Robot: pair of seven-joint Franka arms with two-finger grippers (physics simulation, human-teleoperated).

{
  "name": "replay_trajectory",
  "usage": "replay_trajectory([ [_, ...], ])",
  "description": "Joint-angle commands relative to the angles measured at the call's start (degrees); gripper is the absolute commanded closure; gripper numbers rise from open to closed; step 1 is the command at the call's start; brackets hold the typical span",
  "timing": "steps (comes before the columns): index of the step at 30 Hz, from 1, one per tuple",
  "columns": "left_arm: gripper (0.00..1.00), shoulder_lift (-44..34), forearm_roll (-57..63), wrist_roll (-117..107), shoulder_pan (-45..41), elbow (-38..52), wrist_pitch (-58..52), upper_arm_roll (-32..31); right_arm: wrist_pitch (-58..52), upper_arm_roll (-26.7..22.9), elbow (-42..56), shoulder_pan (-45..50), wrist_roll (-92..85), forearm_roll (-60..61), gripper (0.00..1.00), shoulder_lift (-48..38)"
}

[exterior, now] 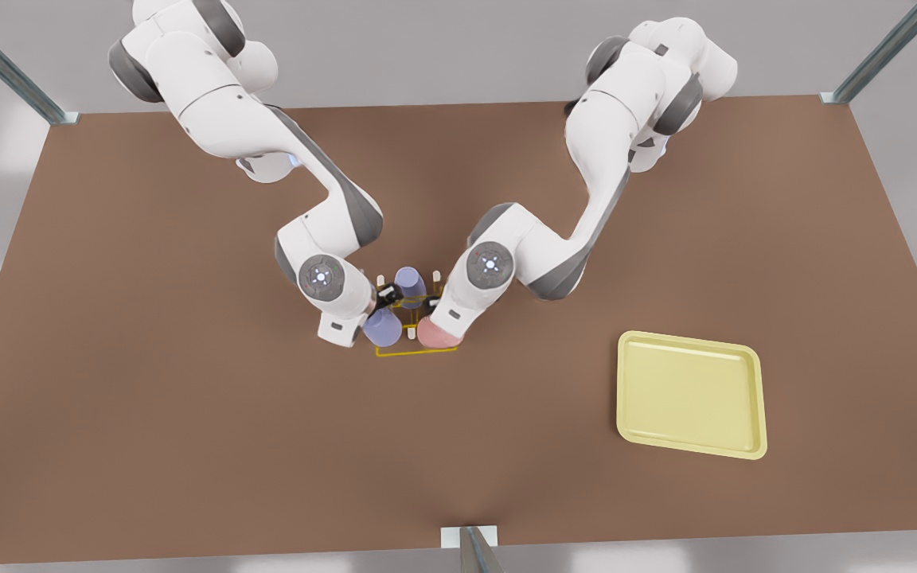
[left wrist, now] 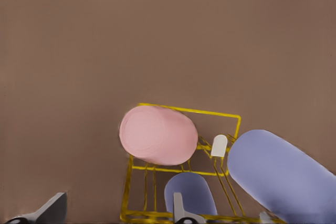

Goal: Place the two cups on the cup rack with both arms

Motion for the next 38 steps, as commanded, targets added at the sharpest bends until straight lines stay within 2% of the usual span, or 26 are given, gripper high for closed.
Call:
replay_trajectory([
  [1, 0.00, -4.6, -0.5, -4.0, 5.9, 1.9, -23.2, 0.0, -2.3, 0.0, -0.3, 0.5, -0.4, 0.0, 0.16, 0.0],
  [3, 0.00, -8.6, 8.7, 16.7, 17.6, 1.9, -31.3, 0.0, -2.5, 0.0, -0.2, 1.1, -0.4, -0.1, 0.14, 0.7],
  [4, 0.00, -8.9, 12.5, 28.4, 22.4, 1.9, -33.2, 0.0, -2.5, 0.0, -0.1, 1.1, -0.3, 0.0, 0.00, 0.7],
  [5, 0.00, -11.0, 14.0, 35.8, 26.0, 1.4, -33.5, -0.1, -2.6, 0.0, -0.1, 1.1, -0.3, 0.0, 0.00, 0.7],
  [6, 0.00, -24.0, 14.4, 50.5, 26.9, -18.2, -20.7, 2.1, -2.8, 0.0, 0.0, 1.0, -0.3, -0.1, 0.00, 0.7],
  [7, 0.00, -26.9, 14.5, 50.8, 26.6, -23.2, -18.6, 2.1, -3.7, -0.1, 0.7, 0.6, -0.3, -0.1, 0.00, 0.4],
  [9, 0.00, -26.4, 13.6, 50.7, 27.9, -22.2, -19.7, 2.1, -11.1, -0.8, 4.7, -0.9, 0.6, 0.1, 0.00, 0.3],
  [13, 0.00, -26.6, 10.1, 51.1, 28.1, -20.4, -21.3, 2.0, -17.0, -1.1, 7.1, -5.2, 0.4, -0.2, 0.00, 2.2],
  [16, 0.00, -25.7, 7.5, 51.2, 31.0, -20.6, -21.5, 2.1, -25.8, -1.1, 9.6, -16.4, -0.5, -0.7, 0.00, 5.3],
  [18, 0.00, -25.7, 7.5, 51.1, 30.9, -20.5, -21.5, 1.9, -28.5, -1.1, 11.0, -23.7, -3.5, -0.9, 0.00, 6.5],
  [20, 0.00, -25.8, 7.3, 50.9, 31.2, -20.4, -21.5, 2.0, -29.3, -1.4, 11.5, -27.0, -8.2, -1.9, 0.00, 7.6],
  [28, 0.00, -25.7, 7.5, 51.3, 31.6, -19.5, -21.4, 2.1, -28.5, -2.2, 11.6, -27.6, -10.1, -3.3, 0.00, 9.5],
  [29, 0.00, -25.7, 7.6, 51.4, 31.6, -19.4, -21.3, 2.1, -28.6, -2.1, 12.4, -27.6, -10.1, -4.2, 0.00, 8.7],
  [30, 0.00, -25.7, 7.6, 51.4, 31.6, -19.4, -21.3, 2.1, -28.7, -2.0, 13.3, -27.5, -11.9, -7.2, 0.00, 4.3],
  [33, 0.00, -26.0, 7.5, 51.3, 31.7, -19.4, -21.6, 2.1, -33.4, -2.2, 23.2, -27.4, -14.5, -11.9, 0.00, -0.7],
  [38, 0.00, -25.9, 7.6, 51.4, 31.6, -18.5, -21.7, 2.0, -34.2, -2.3, 23.0, -27.1, -13.5, -12.5, 0.00, -4.7],
])
